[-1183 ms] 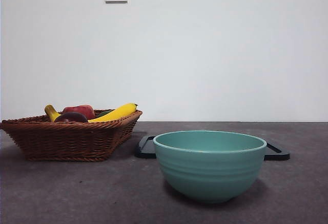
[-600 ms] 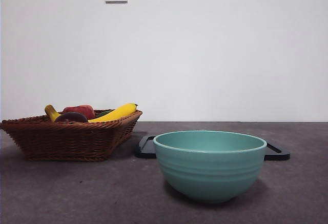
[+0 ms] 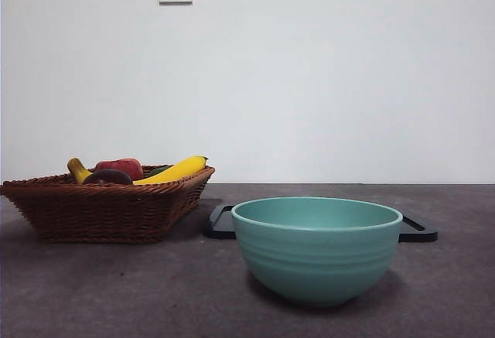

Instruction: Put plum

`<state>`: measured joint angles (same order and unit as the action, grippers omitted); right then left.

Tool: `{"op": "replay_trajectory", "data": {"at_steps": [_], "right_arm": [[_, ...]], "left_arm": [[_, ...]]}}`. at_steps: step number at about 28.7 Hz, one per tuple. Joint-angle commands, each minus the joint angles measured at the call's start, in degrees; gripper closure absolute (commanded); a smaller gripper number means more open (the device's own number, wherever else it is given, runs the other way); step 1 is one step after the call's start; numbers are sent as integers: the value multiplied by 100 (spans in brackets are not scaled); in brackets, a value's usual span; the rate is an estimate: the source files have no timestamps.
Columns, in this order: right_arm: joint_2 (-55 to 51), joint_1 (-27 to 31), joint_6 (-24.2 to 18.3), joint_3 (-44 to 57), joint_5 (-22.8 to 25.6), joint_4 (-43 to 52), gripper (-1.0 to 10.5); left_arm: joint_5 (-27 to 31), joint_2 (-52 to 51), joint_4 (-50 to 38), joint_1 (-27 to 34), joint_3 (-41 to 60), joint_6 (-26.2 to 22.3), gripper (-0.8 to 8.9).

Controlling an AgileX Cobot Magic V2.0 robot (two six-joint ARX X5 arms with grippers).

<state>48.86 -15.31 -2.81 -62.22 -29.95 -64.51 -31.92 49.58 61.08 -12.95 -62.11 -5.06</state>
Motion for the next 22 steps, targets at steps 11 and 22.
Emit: {"op": "replay_trajectory", "data": {"at_steps": [11,22], "right_arm": [[50,-20,-17,-127,-4,20,552],[50,-20,63,-127,-2,101,552]], "left_arm": [[61,157,-70,-28,-118,15,311],[861,680,-669,-212,-129,234,314]]}}
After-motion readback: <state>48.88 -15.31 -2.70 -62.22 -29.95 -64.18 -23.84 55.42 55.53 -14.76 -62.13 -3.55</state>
